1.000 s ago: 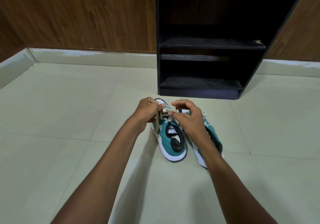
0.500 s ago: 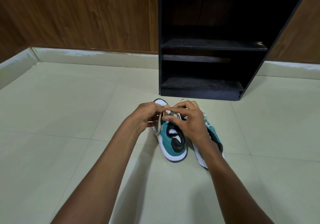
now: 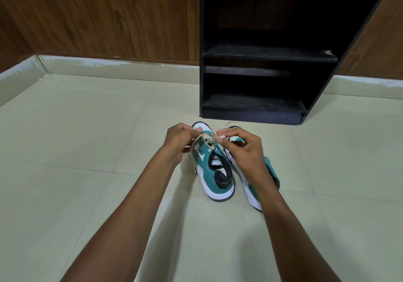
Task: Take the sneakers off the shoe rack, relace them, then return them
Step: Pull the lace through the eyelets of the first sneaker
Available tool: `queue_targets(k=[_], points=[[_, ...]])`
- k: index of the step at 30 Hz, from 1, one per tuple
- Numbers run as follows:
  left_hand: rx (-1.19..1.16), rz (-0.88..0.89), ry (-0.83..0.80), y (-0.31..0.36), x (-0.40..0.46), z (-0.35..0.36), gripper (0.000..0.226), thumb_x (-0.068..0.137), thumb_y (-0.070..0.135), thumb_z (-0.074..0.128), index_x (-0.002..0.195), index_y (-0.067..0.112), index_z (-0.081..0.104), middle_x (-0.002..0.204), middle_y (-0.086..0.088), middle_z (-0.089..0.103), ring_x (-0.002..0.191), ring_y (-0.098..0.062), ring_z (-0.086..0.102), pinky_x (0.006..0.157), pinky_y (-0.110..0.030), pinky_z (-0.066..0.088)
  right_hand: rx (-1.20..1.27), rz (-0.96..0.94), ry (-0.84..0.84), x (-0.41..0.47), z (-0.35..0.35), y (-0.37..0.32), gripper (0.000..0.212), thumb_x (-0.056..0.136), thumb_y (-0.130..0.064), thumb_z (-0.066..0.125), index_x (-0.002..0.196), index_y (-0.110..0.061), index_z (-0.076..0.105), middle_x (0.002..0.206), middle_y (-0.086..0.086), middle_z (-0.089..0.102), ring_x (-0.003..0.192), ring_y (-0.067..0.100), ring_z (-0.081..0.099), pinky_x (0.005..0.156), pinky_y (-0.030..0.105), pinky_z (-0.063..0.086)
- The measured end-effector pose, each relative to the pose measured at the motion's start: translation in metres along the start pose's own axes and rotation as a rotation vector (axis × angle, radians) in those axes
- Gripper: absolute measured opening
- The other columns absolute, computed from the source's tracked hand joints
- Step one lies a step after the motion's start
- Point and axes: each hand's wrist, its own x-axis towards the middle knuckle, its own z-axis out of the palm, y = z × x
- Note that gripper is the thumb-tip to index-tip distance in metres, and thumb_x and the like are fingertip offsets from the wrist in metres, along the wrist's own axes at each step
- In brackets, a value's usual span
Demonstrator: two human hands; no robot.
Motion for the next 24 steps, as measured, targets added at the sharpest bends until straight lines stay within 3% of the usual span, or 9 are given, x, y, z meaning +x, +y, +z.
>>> queue_targets(k=[3,6,9,12,15,20,22,24], points=[[-0.072,0.031,0.110,-0.016,0.005,-0.005,0.025,0.086,0.016,0.078,0.076,0.015,0.056,0.090,-0.013,0.074,0.070,-0.023,0.068,0.065,-0.031,0.056,0.254,0.167,0.063,-0.017,-0.006,0.005,0.011,0.088,-0.017,0.078,0.092,-0.009,0.071,0.105,0.008,0.080,0.106,0.027,0.074,0.099,0.057,0.054],[-0.237,0.052,0.066,-0.025,0.001,-0.001,0.014,0.095,0.013,0.068,0.087,0.006,0.058,0.097,-0.021,0.074,0.078,-0.027,0.070,0.065,-0.033,0.059,0.380,0.249,0.153,-0.028,-0.005,0.007,0.015,0.093,-0.010,0.072,0.099,0.002,0.064,0.105,0.013,0.080,0.105,0.030,0.075,0.102,0.055,0.053],[-0.473,0.101,-0.014,-0.025,-0.006,0.005,0.013,0.100,0.016,0.060,0.103,0.006,0.053,0.106,-0.016,0.077,0.087,-0.026,0.076,0.065,-0.030,0.061,0.451,0.282,0.229,-0.029,0.001,0.004,0.016,0.091,-0.008,0.072,0.104,0.002,0.069,0.098,0.016,0.080,0.098,0.030,0.077,0.097,0.046,0.058],[-0.661,0.078,-0.091,-0.022,-0.011,0.012,0.012,0.100,0.017,0.059,0.096,0.011,0.050,0.106,-0.017,0.077,0.093,-0.033,0.076,0.076,-0.039,0.063,0.556,0.295,0.265,-0.022,0.011,0.000,0.013,0.093,-0.009,0.071,0.101,0.000,0.074,0.092,0.018,0.079,0.088,0.029,0.077,0.085,0.036,0.061],[-0.722,0.048,-0.128,-0.019,-0.012,0.018,0.010,0.099,0.018,0.061,0.096,0.010,0.057,0.101,-0.016,0.076,0.088,-0.028,0.075,0.087,-0.042,0.061,0.671,0.336,0.281,-0.005,0.020,-0.001,0.013,0.100,-0.013,0.063,0.098,-0.003,0.070,0.089,0.014,0.077,0.086,0.027,0.077,0.077,0.031,0.061],[-0.876,0.027,-0.161,-0.020,-0.021,0.020,0.015,0.100,0.016,0.058,0.101,0.005,0.067,0.089,-0.011,0.075,0.073,-0.019,0.075,0.074,-0.030,0.063,0.795,0.417,0.249,0.027,0.028,0.004,0.021,0.108,-0.019,0.046,0.104,-0.006,0.061,0.090,0.014,0.077,0.089,0.029,0.077,0.081,0.036,0.063],[-0.881,0.041,-0.167,-0.024,-0.023,0.019,0.020,0.101,0.018,0.056,0.107,0.003,0.068,0.084,-0.009,0.075,0.074,-0.020,0.073,0.080,-0.031,0.062,0.835,0.439,0.207,0.033,0.032,0.004,0.023,0.110,-0.022,0.040,0.104,-0.006,0.055,0.097,0.022,0.077,0.094,0.035,0.077,0.087,0.044,0.062],[-0.895,0.066,-0.173,-0.028,-0.025,0.018,0.023,0.103,0.020,0.052,0.107,0.004,0.068,0.078,-0.009,0.073,0.079,-0.023,0.071,0.092,-0.036,0.057,0.921,0.468,0.181,0.038,0.034,0.004,0.023,0.111,-0.021,0.036,0.103,-0.006,0.051,0.092,0.024,0.077,0.087,0.036,0.078,0.084,0.048,0.063]])
